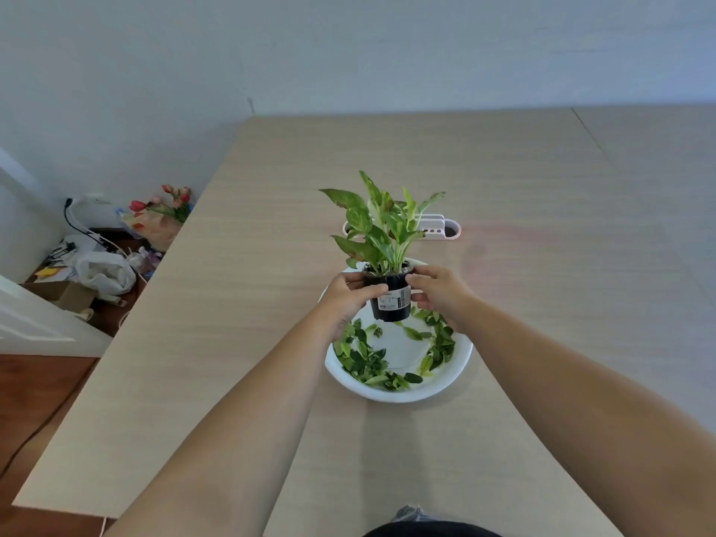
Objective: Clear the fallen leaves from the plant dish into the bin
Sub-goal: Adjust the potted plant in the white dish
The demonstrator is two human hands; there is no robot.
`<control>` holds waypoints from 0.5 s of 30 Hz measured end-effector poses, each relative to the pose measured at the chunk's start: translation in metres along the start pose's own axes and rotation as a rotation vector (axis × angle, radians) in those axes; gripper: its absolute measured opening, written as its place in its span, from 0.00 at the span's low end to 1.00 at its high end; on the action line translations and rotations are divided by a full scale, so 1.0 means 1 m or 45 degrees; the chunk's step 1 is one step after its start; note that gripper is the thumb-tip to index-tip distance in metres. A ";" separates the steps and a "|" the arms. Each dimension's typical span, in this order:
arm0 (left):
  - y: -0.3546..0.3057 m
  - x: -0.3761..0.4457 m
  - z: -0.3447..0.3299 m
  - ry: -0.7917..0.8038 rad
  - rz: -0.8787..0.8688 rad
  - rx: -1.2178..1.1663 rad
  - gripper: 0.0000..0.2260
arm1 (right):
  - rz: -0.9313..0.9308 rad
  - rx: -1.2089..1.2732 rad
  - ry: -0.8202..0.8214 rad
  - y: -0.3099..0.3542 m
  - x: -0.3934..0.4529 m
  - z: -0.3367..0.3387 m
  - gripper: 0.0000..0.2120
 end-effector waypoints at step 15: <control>0.012 0.016 0.011 -0.080 -0.012 0.160 0.18 | -0.040 0.041 0.021 -0.012 0.012 -0.008 0.24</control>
Point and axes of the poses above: each hand's wrist, its own x-axis towards the middle knuckle, its own z-axis out of the back of the hand, y = z × x, the point moved 8 cm from there along x, towards the middle knuckle, and after that the axes turned 11 degrees about y, right-handed, at the moved point
